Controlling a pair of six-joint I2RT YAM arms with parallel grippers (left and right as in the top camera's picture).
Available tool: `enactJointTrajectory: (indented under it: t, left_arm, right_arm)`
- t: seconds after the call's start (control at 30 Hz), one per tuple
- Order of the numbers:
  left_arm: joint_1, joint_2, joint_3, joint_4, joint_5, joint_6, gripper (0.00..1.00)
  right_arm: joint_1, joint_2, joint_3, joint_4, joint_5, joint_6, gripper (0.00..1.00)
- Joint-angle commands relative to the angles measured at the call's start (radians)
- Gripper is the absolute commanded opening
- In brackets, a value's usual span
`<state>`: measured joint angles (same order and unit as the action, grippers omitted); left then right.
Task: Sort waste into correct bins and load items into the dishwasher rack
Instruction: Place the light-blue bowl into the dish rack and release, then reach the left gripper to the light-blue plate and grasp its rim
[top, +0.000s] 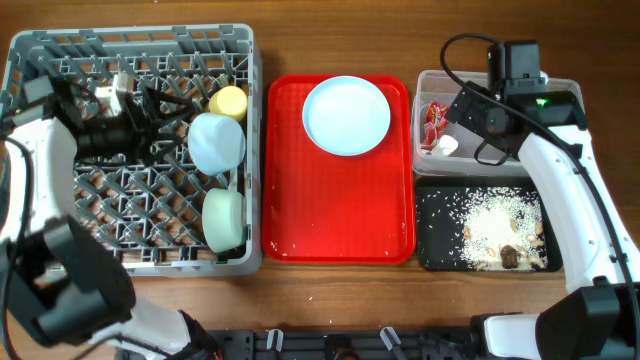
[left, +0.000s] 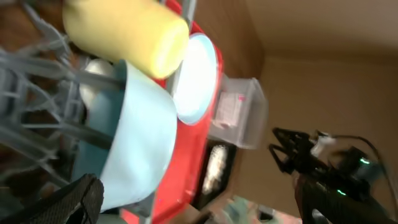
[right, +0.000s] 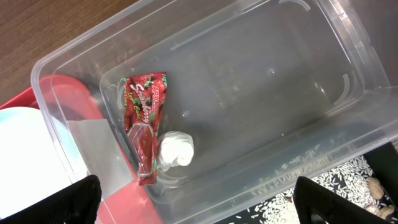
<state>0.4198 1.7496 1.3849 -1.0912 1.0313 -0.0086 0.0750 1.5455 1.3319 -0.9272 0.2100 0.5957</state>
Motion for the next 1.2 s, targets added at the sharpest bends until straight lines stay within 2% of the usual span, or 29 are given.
enactJointTrajectory:
  t: [0.0,0.1,0.17,0.23,0.3,0.37,0.5,0.53,0.57,0.6,0.63,0.8,0.97,1.0,1.07,1.1,1.13,1.17]
  left_arm:
    - [-0.063,-0.19,0.03,0.048,-0.286,-0.119,1.0]
    - [-0.19,-0.235,0.029,0.084,-0.486,-0.135,0.97]
    - [-0.282,-0.204,0.016,0.113,-0.512,-0.147,0.93]
    - [-0.379,-0.193,0.016,0.148,-0.511,-0.168,1.0]
    - [-0.516,-0.194,0.016,0.241,-0.57,-0.248,1.0]
    - [-0.669,-0.189,0.016,0.341,-0.734,-0.322,1.0]
    - [-0.929,-0.098,0.016,0.551,-0.942,-0.322,1.0]
    - [-0.994,-0.037,0.016,0.608,-0.995,-0.322,0.9]
    - [-1.036,0.039,0.016,0.663,-1.03,-0.327,0.34]
    - [-1.05,0.085,0.016,0.688,-1.041,-0.354,0.08]
    - [-1.056,0.126,0.016,0.698,-1.041,-0.372,0.04]
    - [-1.057,0.326,0.016,0.623,-1.017,-0.396,0.06]
    - [-1.057,0.319,0.016,0.444,-0.857,-0.396,0.08]
    - [-1.057,0.319,0.016,0.368,-0.805,-0.396,0.16]
    - [-1.057,0.319,0.016,0.246,-0.777,-0.396,0.18]
    - [-1.057,0.319,0.016,0.196,-0.777,-0.396,0.18]
    - [-1.057,0.319,0.016,0.146,-0.777,-0.395,0.06]
    - [-1.057,0.319,0.016,0.107,-0.777,-0.391,0.04]
  right_arm:
    - [-0.003,0.009,0.001,0.003,-0.001,-0.017,1.0]
    - [-0.003,0.009,0.001,0.005,-0.001,-0.017,1.0]
    - [-0.003,0.009,0.001,0.007,-0.001,-0.017,1.0]
    - [-0.003,0.009,0.001,0.007,-0.001,-0.016,1.0]
    - [-0.003,0.009,0.001,0.007,-0.001,-0.016,1.0]
    - [-0.003,0.009,0.001,0.007,-0.001,-0.017,1.0]
    - [-0.003,0.009,0.001,0.007,-0.001,-0.017,1.0]
    - [-0.003,0.009,0.001,0.007,-0.001,-0.017,1.0]
    - [-0.003,0.009,0.001,0.007,-0.001,-0.016,1.0]
    - [-0.003,0.009,0.001,0.007,-0.001,-0.017,1.0]
    - [-0.003,0.009,0.001,0.007,-0.001,-0.017,1.0]
    - [-0.003,0.009,0.001,0.007,-0.001,-0.017,1.0]
    - [-0.003,0.009,0.001,0.007,-0.001,-0.016,1.0]
    - [-0.003,0.009,0.001,0.007,-0.001,-0.017,1.0]
    - [-0.003,0.009,0.001,0.007,-0.001,-0.017,1.0]
    - [-0.003,0.009,0.001,0.007,-0.001,-0.017,1.0]
    - [-0.003,0.009,0.001,0.007,-0.001,-0.017,1.0]
    - [-0.003,0.009,0.001,0.007,-0.001,-0.017,1.0]
